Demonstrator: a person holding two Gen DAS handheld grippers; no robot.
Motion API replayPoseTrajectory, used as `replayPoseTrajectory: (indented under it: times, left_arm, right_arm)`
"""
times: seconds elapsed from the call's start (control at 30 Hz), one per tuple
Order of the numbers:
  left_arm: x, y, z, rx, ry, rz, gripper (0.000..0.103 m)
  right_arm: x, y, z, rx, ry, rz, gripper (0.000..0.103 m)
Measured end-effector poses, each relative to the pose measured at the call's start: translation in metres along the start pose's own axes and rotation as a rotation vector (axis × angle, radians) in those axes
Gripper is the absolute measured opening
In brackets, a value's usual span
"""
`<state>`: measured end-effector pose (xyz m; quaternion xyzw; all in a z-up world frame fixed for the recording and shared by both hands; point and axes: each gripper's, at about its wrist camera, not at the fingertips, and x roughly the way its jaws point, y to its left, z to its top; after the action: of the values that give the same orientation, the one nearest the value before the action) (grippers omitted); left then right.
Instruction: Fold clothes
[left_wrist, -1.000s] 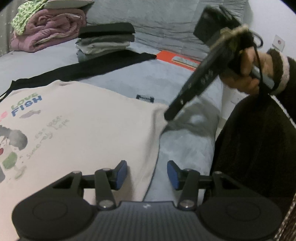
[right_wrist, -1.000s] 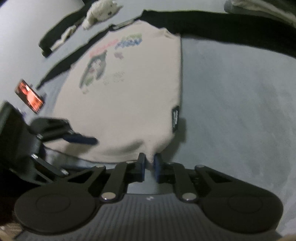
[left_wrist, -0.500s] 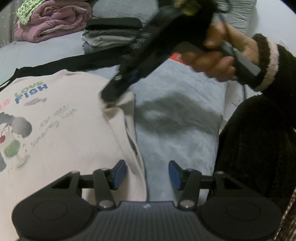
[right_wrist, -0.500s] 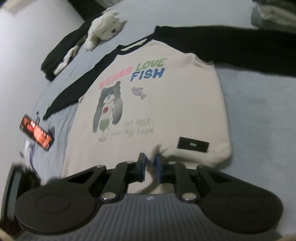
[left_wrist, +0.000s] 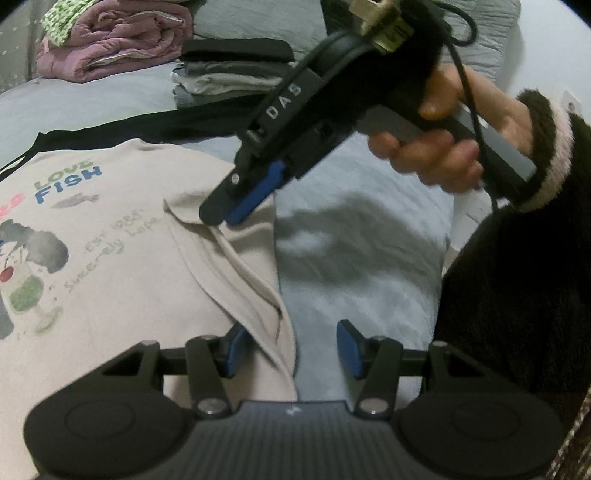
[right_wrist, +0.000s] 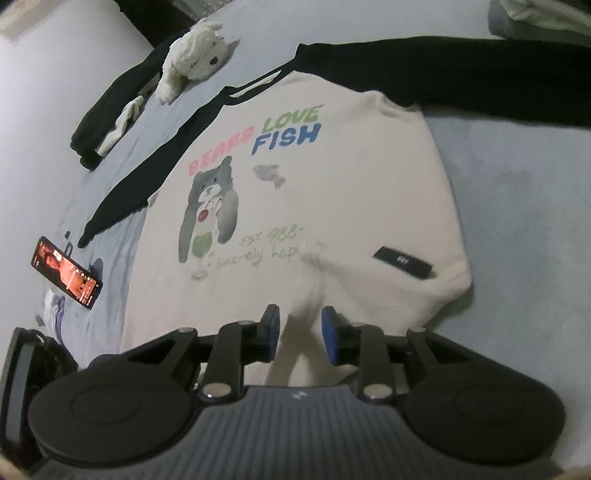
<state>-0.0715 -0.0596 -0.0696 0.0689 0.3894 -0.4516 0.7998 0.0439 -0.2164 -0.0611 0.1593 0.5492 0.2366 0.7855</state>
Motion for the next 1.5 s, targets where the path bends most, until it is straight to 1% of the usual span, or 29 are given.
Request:
replayPoseTrajectory:
  times: [0.1, 0.13, 0.17, 0.23, 0.33, 0.43, 0.6, 0.77, 0.87, 1.0, 1.03, 1.1, 1.17, 1.23, 1.3, 1.33, 1.37, 1.4, 1.5]
  left_arm:
    - [0.004, 0.001, 0.003, -0.012, -0.014, 0.009, 0.053]
    - [0.004, 0.002, 0.003, -0.018, -0.019, 0.013, 0.053]
    - [0.005, 0.003, 0.004, -0.025, -0.028, 0.017, 0.053]
    - [0.007, 0.003, 0.006, -0.040, -0.044, 0.023, 0.053]
    - [0.009, -0.001, 0.008, -0.037, -0.066, 0.016, 0.053]
    - [0.009, -0.008, 0.010, -0.017, -0.078, -0.015, 0.053]
    - [0.017, -0.026, 0.010, 0.046, -0.059, -0.048, 0.053]
    - [0.029, -0.042, 0.010, 0.099, -0.035, -0.054, 0.054]
    - [0.036, -0.051, 0.014, 0.122, -0.034, -0.074, 0.055]
    - [0.051, -0.067, 0.018, 0.162, -0.020, -0.108, 0.055]
    - [0.055, -0.071, 0.019, 0.172, -0.016, -0.117, 0.055]
    - [0.061, -0.079, 0.021, 0.194, -0.012, -0.134, 0.055]
    - [0.066, -0.087, 0.023, 0.218, -0.010, -0.152, 0.055]
    - [0.066, -0.092, 0.026, 0.234, -0.011, -0.182, 0.055]
    - [0.063, -0.095, 0.029, 0.240, -0.020, -0.212, 0.055]
    - [0.060, -0.096, 0.031, 0.241, -0.029, -0.218, 0.055]
    - [0.056, -0.095, 0.032, 0.237, -0.044, -0.219, 0.055]
    - [0.051, -0.094, 0.034, 0.232, -0.060, -0.220, 0.055]
    - [0.042, -0.081, 0.039, 0.189, -0.102, -0.185, 0.057]
  right_arm:
    - [0.010, 0.007, -0.001, -0.005, -0.002, -0.028, 0.030]
    - [0.013, 0.010, -0.002, -0.011, -0.009, -0.050, 0.023]
    - [0.014, 0.012, -0.003, -0.023, -0.021, -0.075, 0.011]
    - [0.011, 0.016, -0.006, -0.038, -0.050, -0.111, 0.004]
    - [0.000, 0.019, -0.015, -0.060, -0.103, -0.153, 0.003]
    - [-0.017, 0.023, -0.030, -0.089, -0.158, -0.207, 0.003]
    - [-0.042, 0.023, -0.063, -0.105, -0.225, -0.273, 0.003]
    - [-0.058, 0.013, -0.091, -0.085, -0.246, -0.328, 0.003]
    - [-0.068, 0.003, -0.105, -0.065, -0.248, -0.358, 0.003]
    - [-0.082, -0.011, -0.117, -0.006, -0.254, -0.373, 0.005]
    - [-0.086, -0.014, -0.120, 0.009, -0.258, -0.375, 0.008]
    - [-0.093, -0.019, -0.123, 0.034, -0.270, -0.383, 0.010]
    - [-0.100, -0.021, -0.126, 0.045, -0.282, -0.393, 0.014]
    - [-0.104, -0.025, -0.126, 0.053, -0.289, -0.402, 0.014]
    - [-0.107, -0.030, -0.125, 0.068, -0.295, -0.405, 0.019]
    - [-0.108, -0.033, -0.125, 0.074, -0.298, -0.405, 0.027]
    - [-0.108, -0.035, -0.124, 0.078, -0.300, -0.405, 0.031]
    - [-0.108, -0.036, -0.123, 0.079, -0.301, -0.405, 0.031]
    - [-0.106, -0.038, -0.118, 0.066, -0.300, -0.409, 0.031]
